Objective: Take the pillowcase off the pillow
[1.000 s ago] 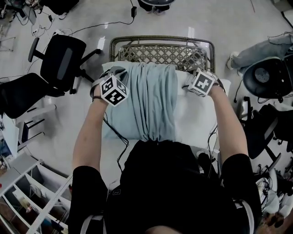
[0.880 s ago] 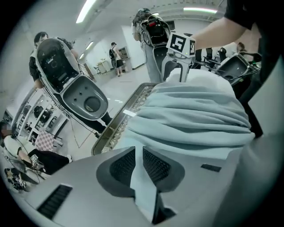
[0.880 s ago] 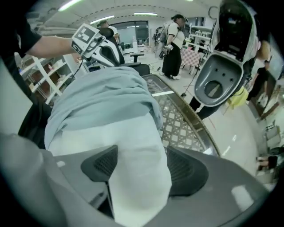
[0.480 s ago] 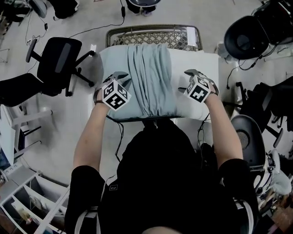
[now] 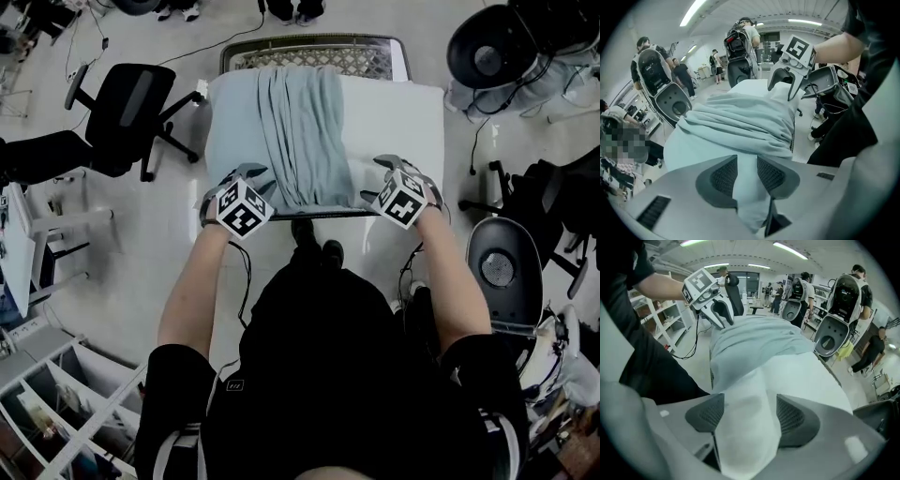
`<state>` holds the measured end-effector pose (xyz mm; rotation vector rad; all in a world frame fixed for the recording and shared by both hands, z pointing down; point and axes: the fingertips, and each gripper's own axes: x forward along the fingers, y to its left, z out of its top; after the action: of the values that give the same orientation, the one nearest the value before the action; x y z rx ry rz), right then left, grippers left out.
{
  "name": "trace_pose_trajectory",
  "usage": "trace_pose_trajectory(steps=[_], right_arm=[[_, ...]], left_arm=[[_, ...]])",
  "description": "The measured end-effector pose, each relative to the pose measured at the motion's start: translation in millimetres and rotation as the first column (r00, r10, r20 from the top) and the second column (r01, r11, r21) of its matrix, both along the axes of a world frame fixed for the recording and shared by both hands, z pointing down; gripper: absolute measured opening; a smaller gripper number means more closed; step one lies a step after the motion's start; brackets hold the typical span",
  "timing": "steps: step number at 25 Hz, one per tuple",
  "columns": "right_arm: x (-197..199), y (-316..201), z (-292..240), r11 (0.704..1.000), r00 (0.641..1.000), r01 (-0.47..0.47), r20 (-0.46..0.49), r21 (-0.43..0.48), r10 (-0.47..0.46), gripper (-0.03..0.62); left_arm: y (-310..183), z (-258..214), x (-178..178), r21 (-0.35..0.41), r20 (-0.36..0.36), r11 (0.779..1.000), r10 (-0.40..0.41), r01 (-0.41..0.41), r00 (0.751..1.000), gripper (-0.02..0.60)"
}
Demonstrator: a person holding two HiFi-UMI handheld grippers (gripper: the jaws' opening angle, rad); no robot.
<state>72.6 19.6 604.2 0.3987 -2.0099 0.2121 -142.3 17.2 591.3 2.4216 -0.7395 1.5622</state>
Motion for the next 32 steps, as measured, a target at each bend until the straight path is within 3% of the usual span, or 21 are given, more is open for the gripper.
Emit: trace_pose_trajectory(steps=[3,5,8,13,16,19,24,27,32], right_arm=[[2,26,8,0.999,0.999,0.051,-0.006,0.001,-0.051,0.362],[5,37,24,0.996,0.995,0.089,-0.055,0.029,-0.087,0.385],[11,40,53,0.982,0.984,0.128,-0.140,0.142,-0.108,0.418],[8,25,80,0.950,0.968,0.144,-0.237,0.276,-0.078,0.423],[5,17,86,0.954,0.955,0.153,-0.285,0.257,-0.077,0.416],[7,13,82,0.965,0.949,0.152,-0.304,0.212,-0.083,0.322],[19,20,48,0.988,0.969,0.110,-0.232,0.110,-0.082,0.188],[28,19,27,0.993,0.972,0.095,-0.220,0.072,-0.077,0.172],[35,26,5,0.999,0.981,0.041,-0.192,0.022,-0.036,0.169]], left_arm=[[29,6,5,-0.016,0.023,1.000,-0.008,0.008,1.000,0.146],[41,13,6,0.012,0.076,1.000,0.007,-0.007,0.997,0.192],[51,25,7,0.064,0.155,0.997,0.034,-0.044,0.987,0.254],[43,48,4,0.136,0.233,0.985,0.069,-0.102,0.970,0.262],[35,49,4,0.170,0.218,0.981,0.059,-0.098,0.974,0.241],[34,41,-2,0.185,0.208,0.977,0.064,-0.104,0.976,0.158],[45,27,-23,0.159,0.236,0.974,0.122,-0.163,0.964,0.055],[51,16,-37,0.175,0.263,0.964,0.151,-0.201,0.953,0.018],[59,8,-73,0.194,0.274,0.959,0.151,-0.208,0.950,0.011]])
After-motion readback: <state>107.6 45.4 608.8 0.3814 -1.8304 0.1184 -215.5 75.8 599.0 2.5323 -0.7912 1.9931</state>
